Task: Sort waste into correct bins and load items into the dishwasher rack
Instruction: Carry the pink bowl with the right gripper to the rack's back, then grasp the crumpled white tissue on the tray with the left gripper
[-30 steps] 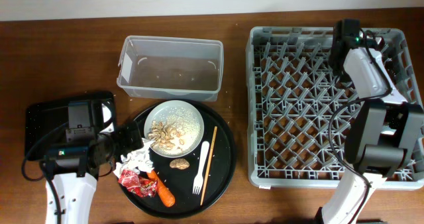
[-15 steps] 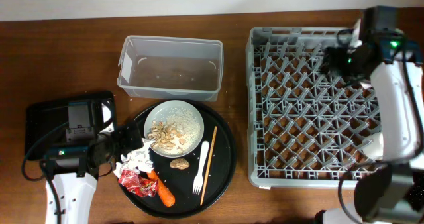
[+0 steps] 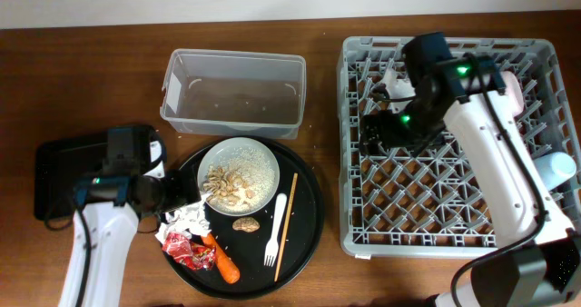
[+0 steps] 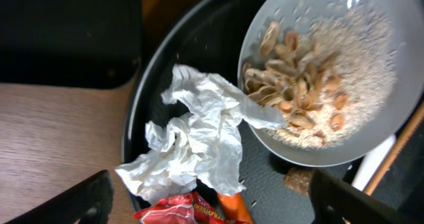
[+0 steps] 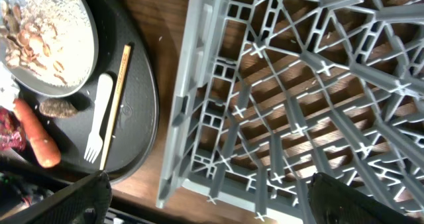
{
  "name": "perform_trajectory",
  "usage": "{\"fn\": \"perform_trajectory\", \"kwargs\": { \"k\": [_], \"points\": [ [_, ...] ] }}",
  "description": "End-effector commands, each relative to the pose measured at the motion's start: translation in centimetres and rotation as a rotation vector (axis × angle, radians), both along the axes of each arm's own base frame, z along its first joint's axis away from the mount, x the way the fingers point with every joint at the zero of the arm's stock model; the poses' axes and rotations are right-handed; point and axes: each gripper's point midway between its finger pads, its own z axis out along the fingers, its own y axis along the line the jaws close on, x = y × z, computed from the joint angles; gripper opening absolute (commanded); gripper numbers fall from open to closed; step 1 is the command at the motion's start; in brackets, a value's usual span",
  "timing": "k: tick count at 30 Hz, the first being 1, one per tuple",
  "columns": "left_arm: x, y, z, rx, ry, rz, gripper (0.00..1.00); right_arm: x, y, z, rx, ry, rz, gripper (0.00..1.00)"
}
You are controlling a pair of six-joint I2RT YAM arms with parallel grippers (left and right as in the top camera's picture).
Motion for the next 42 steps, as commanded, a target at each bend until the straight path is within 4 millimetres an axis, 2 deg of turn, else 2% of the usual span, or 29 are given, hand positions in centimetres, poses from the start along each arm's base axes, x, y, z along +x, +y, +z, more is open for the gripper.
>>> {"fn": "perform_trajectory", "kwargs": {
  "k": [1,5,8,10,11,15,17,23,24,26,27,29,30,34,35,37,41,42],
  "points": [
    [-0.6,-0.4,-3.1,-0.031,0.129,0.005,0.81,-0.4,0.2,-0.7,-0.034,0.01,-0.019,0.98],
    [-0.8,-0.4,-5.7,-0.039,0.237,0.007,0.72,-0.7,0.1,-1.1,-0.037,0.025,-0.018,0.98],
    [-0.6,-0.4,-7.1,-0.044,0.274,0.007,0.61,-0.5,0.2,-1.1,-0.035,0.017,-0.018,0.98],
    [-0.7,-0.6,-7.4,-0.044,0.29,0.0,0.43,-0.5,0.2,-1.1,-0.035,0.018,-0.018,0.98],
    [-0.7,-0.9,-7.5,-0.043,0.289,-0.01,0.38,-0.5,0.2,-1.1,-0.035,0.017,-0.018,0.98],
    [-1.0,-2.7,-7.6,-0.031,0.296,-0.084,0.39,-0.4,0.2,-1.1,-0.035,0.015,-0.018,0.98],
    [-1.1,-3.4,-7.7,-0.022,0.299,-0.114,0.45,-0.4,0.2,-1.1,-0.035,0.015,-0.018,0.98],
    [-1.3,-3.0,-7.8,0.036,0.305,-0.133,0.49,-0.4,0.2,-1.1,-0.035,0.015,-0.018,0.98],
    [-1.6,-2.9,-8.0,0.041,0.313,-0.132,0.54,-0.4,0.2,-1.1,-0.035,0.015,-0.018,0.98],
    [-2.2,-2.5,-8.6,0.065,0.332,-0.13,0.56,-0.4,0.2,-1.1,-0.035,0.014,-0.018,0.98],
    [-2.2,-2.5,-9.1,0.066,0.329,-0.13,0.63,-0.4,0.2,-1.1,-0.034,0.015,-0.018,0.98],
    [-2.1,-2.5,-9.4,0.062,0.326,-0.118,0.64,-0.5,0.2,-1.1,-0.035,0.016,-0.018,0.98],
    [-2.0,-2.5,-9.4,0.061,0.322,-0.111,0.59,-0.5,0.2,-1.1,-0.035,0.016,-0.018,0.99],
    [-1.7,-2.5,-9.2,0.061,0.311,-0.111,0.19,-0.5,0.2,-1.1,-0.035,0.018,-0.018,0.98],
    [-1.3,-2.6,-8.9,0.061,0.304,-0.111,0.15,-0.5,0.2,-1.1,-0.035,0.018,-0.018,0.99],
    [-0.4,-2.6,-7.9,0.061,0.282,-0.111,0.01,-0.5,0.2,-1.1,-0.035,0.018,-0.018,0.98],
    [1.1,-2.7,-5.5,0.06,0.258,-0.11,0.0,-0.5,0.2,-1.1,-0.036,0.019,-0.018,0.98],
    [1.8,-2.8,-4.2,0.06,0.24,-0.11,0.0,-0.5,0.2,-1.1,-0.035,0.018,-0.018,0.98]
  ]
}}
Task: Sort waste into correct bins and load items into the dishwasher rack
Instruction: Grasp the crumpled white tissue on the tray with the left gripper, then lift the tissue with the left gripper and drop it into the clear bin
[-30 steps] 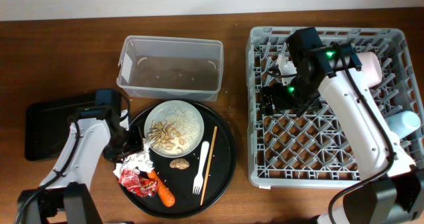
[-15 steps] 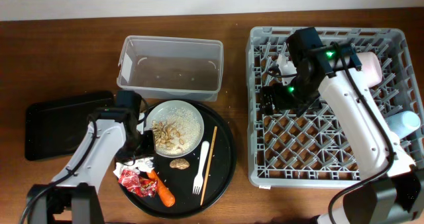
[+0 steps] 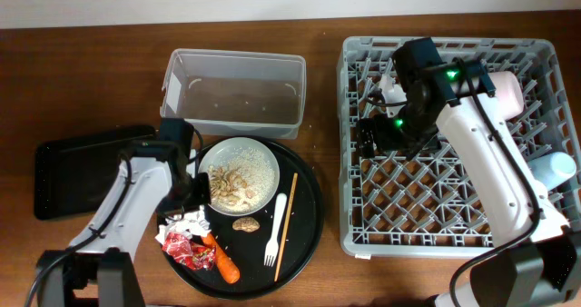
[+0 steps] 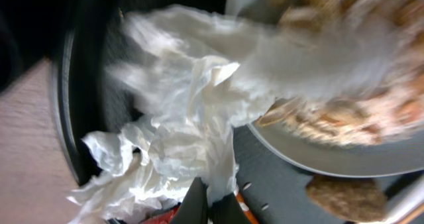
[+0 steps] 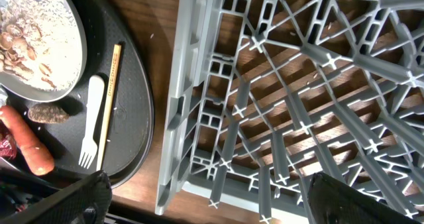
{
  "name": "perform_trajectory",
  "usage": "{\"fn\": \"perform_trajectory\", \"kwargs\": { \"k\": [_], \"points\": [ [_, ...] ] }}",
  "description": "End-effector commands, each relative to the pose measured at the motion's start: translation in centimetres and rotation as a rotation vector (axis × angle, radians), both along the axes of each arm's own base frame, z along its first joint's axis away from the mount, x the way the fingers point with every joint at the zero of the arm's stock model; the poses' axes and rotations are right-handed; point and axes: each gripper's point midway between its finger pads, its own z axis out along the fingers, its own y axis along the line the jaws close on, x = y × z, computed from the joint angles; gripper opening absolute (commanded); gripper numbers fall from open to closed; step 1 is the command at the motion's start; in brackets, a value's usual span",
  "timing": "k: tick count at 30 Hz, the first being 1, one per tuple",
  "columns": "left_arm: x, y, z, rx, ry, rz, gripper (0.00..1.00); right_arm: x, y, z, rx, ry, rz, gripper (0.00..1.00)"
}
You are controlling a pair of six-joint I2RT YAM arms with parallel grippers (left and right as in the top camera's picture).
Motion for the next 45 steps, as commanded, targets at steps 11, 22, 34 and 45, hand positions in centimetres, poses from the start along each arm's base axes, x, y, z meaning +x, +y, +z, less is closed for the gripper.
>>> {"fn": "perform_trajectory", "kwargs": {
  "k": [11,22,34,45],
  "points": [
    [13.9,-1.1,11.8,-0.035,-0.518,0.001,0.0,-0.2,0.0,0.0,-0.012,-0.003,0.005,0.98],
    [23.5,-1.9,7.0,-0.05,-0.696,0.002,0.4,-0.2,0.0,0.0,-0.012,-0.003,0.006,0.98],
    [21.5,1.3,3.7,0.113,-0.56,0.048,0.5,-0.2,0.0,0.0,-0.013,-0.002,0.006,0.98],
    [18.4,2.1,1.5,0.129,-0.404,0.048,0.46,-0.2,0.0,0.0,-0.013,-0.002,0.006,0.98]
  ]
}}
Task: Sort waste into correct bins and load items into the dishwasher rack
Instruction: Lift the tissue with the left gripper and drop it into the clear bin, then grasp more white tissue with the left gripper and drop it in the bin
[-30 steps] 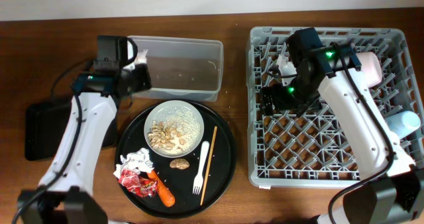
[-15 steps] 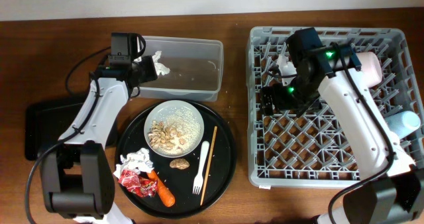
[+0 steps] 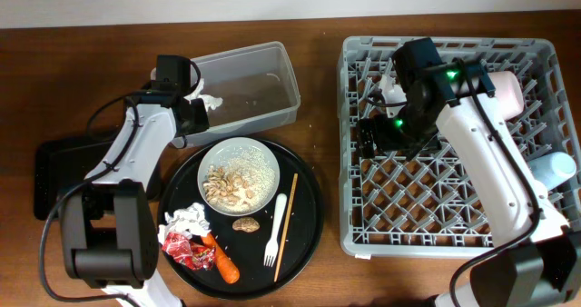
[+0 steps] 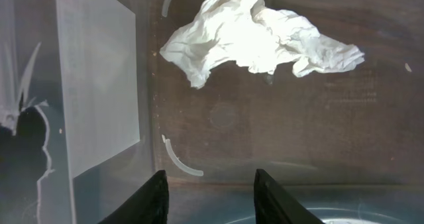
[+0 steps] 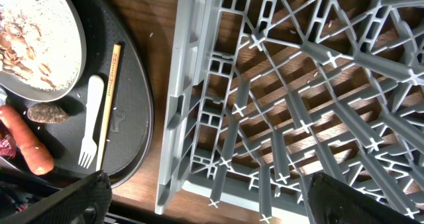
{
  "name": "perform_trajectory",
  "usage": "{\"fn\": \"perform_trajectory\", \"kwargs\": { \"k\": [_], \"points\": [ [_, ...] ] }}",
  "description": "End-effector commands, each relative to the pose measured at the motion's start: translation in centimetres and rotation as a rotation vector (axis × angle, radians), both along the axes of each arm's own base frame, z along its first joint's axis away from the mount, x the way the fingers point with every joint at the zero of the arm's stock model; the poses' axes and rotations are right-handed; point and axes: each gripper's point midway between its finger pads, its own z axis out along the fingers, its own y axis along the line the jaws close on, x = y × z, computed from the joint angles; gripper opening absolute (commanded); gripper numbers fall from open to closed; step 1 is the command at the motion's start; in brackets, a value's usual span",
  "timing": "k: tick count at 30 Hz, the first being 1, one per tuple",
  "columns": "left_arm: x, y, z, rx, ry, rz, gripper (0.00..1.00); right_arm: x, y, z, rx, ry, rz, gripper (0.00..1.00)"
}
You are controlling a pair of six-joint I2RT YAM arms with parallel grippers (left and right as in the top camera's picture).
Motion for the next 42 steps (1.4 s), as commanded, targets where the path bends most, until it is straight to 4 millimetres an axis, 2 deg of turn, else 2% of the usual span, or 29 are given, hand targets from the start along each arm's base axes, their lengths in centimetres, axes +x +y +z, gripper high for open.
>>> {"fn": "perform_trajectory", "kwargs": {
  "k": [1,3,6,8,9,10,11,14,16,20,22,24,27,29,30,31,33,38,39,41,42],
  "points": [
    [0.4,0.4,0.3,0.012,-0.006,0.004,0.54,-0.2,0.0,0.1,-0.012,-0.006,0.008,0.98],
    [1.7,0.3,2.6,0.008,-0.064,0.004,0.69,-0.2,-0.1,0.0,-0.013,-0.002,0.008,0.98],
    [3.2,0.2,8.1,0.001,-0.171,0.004,0.82,-0.4,-0.1,0.0,-0.014,0.002,0.008,0.98],
    [2.6,0.0,11.2,-0.003,-0.195,0.001,0.86,-0.4,-0.1,0.0,-0.014,0.002,0.008,0.98],
    [1.5,-0.4,12.0,-0.02,-0.173,-0.011,0.93,-0.4,-0.1,0.0,-0.014,0.002,0.008,0.98],
    [0.4,-0.8,12.1,-0.042,-0.143,-0.025,0.95,-0.4,-0.1,0.0,-0.014,0.002,0.008,0.98],
    [-1.1,-1.2,11.7,-0.061,-0.089,-0.035,0.96,-0.4,-0.1,0.0,-0.014,0.002,0.008,0.98],
    [-8.9,-1.3,9.0,-0.076,0.246,-0.033,0.98,-0.7,-0.2,0.0,-0.017,0.013,0.019,0.98],
    [-12.7,-1.0,8.0,-0.069,0.404,-0.018,0.98,-0.8,-0.2,0.0,-0.018,0.016,0.019,0.98],
    [-16.9,-1.4,5.2,-0.1,0.563,-0.003,0.98,-0.9,-0.2,0.0,-0.019,0.022,0.019,0.98],
    [-18.4,-1.8,3.4,-0.123,0.602,-0.002,0.96,-1.0,-0.2,0.0,-0.02,0.025,0.019,0.98],
    [-21.0,-2.2,1.0,-0.139,0.662,0.006,0.93,-0.9,-0.4,0.0,-0.027,0.023,0.019,0.98],
    [-22.7,-2.1,-1.6,-0.141,0.696,0.016,0.9,-0.9,-0.4,0.0,-0.027,0.023,0.019,0.98],
    [-23.3,-2.1,-2.9,-0.141,0.695,0.019,0.89,-0.9,-0.4,0.0,-0.027,0.023,0.018,0.98],
    [-23.4,-2.0,-3.3,-0.14,0.694,0.019,0.82,-0.9,-0.4,0.0,-0.027,0.023,0.018,0.98],
    [-23.5,-2.0,-4.0,-0.141,0.684,0.018,0.8,-0.9,-0.4,0.0,-0.027,0.023,0.018,0.98],
    [-23.8,-2.0,-4.9,-0.141,0.677,0.029,0.79,-0.9,-0.4,0.0,-0.027,0.023,0.018,0.98],
    [-22.3,-1.9,-5.5,-0.133,0.609,0.024,0.49,-0.9,-0.4,0.0,-0.027,0.024,0.018,0.98],
    [-22.0,-1.7,-5.4,-0.12,0.601,0.024,0.4,-0.9,-0.4,0.0,-0.027,0.024,0.018,0.98],
    [-20.7,-1.1,-4.7,-0.081,0.565,0.025,0.36,-0.9,-0.4,0.0,-0.027,0.023,0.018,0.99],
    [-19.9,-0.9,-4.2,-0.069,0.545,0.025,0.29,-0.9,-0.4,0.0,-0.027,0.024,0.018,0.98]
  ]
}}
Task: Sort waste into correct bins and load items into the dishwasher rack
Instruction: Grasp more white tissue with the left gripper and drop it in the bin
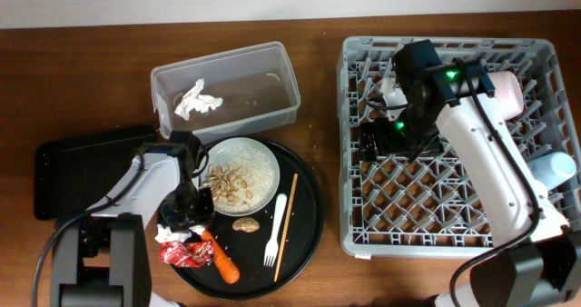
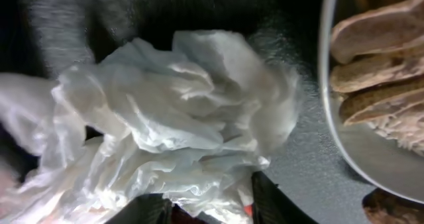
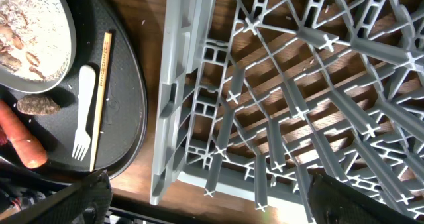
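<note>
On the black round tray [image 1: 309,218], my left gripper [image 1: 186,212] hangs low over a crumpled white tissue [image 2: 165,124]. It is open, with its dark fingers [image 2: 149,211] on either side of the tissue's lower edge. Another tissue [image 1: 195,100] lies in the clear plastic bin [image 1: 272,71]. Also on the tray are a plate of food scraps [image 1: 241,175], a white fork [image 1: 275,225], a chopstick [image 1: 288,221], a carrot [image 1: 221,257] and a red wrapper [image 1: 177,250]. My right gripper [image 1: 377,139] is wide open and empty above the grey dishwasher rack [image 1: 454,216].
A black rectangular bin [image 1: 82,166] sits at the far left. A pink cup [image 1: 508,91] and a pale cup [image 1: 554,169] stand at the rack's right side. A brown food lump [image 1: 245,223] lies below the plate.
My left gripper was open over the clear bin with a tissue lying below it. Now it is down on the tray around a second tissue. The right arm has barely shifted.
My left gripper was open beside the tissue at the tray's left edge, then pinched shut on the tissue there. Later it stood open over the clear bin, which had turned askew, with a tissue inside. Now it is back at the tray's remaining tissue.
</note>
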{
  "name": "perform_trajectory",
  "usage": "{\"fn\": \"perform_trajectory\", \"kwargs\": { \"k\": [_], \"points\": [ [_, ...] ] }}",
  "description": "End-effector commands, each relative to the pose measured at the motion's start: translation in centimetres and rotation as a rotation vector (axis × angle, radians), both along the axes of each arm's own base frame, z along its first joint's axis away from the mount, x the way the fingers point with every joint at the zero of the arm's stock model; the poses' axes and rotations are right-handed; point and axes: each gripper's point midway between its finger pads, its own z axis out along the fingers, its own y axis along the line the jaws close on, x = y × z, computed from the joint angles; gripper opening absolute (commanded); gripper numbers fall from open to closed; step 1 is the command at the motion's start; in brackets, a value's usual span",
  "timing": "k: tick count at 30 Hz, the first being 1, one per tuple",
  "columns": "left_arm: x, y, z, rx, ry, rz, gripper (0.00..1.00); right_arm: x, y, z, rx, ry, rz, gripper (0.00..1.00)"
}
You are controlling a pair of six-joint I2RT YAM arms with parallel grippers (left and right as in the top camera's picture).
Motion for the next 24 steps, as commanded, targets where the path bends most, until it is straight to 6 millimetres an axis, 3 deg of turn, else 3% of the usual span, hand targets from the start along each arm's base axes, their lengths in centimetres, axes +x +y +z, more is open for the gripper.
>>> {"fn": "perform_trajectory", "kwargs": {
  "k": [1,3,6,9,11,13,14,18,22,23,24],
  "points": [
    [2.7,0.7,1.7,0.045,-0.09,-0.01,0.21,-0.2,0.1,0.1,-0.005,-0.006,0.015,0.98],
    [3.2,0.6,2.0,0.046,-0.105,-0.01,0.01,-0.3,0.0,0.1,-0.006,-0.003,0.015,0.98],
    [2.8,0.7,2.6,0.047,-0.091,-0.01,0.01,-0.3,0.0,0.1,-0.006,-0.002,0.016,0.98],
    [4.1,0.6,6.0,0.042,-0.151,-0.009,0.0,-0.3,0.0,0.1,-0.006,-0.003,0.015,0.98],
    [7.0,0.3,10.4,0.03,-0.296,-0.006,0.0,-0.2,0.0,0.1,-0.006,-0.003,0.015,0.98],
    [10.1,0.0,13.3,0.019,-0.437,-0.002,0.01,-0.3,0.0,0.1,-0.005,-0.003,0.016,0.98],
    [13.1,-0.2,14.6,0.008,-0.563,0.001,0.0,-0.3,0.0,0.1,-0.005,-0.003,0.016,0.98],
    [19.9,-1.8,15.7,-0.071,-0.8,-0.002,0.0,-0.2,0.0,0.1,-0.005,-0.003,0.016,0.99],
    [23.8,-5.6,14.0,-0.232,-0.867,-0.052,0.0,-0.3,0.0,0.1,-0.005,-0.003,0.016,0.98],
    [24.1,-6.4,13.0,-0.241,-0.852,-0.066,0.08,-0.3,0.0,0.1,-0.005,-0.003,0.016,0.98],
    [24.1,-6.9,12.5,-0.244,-0.841,-0.074,0.27,-0.3,0.1,0.1,-0.005,-0.003,0.016,0.98]
  ]
}}
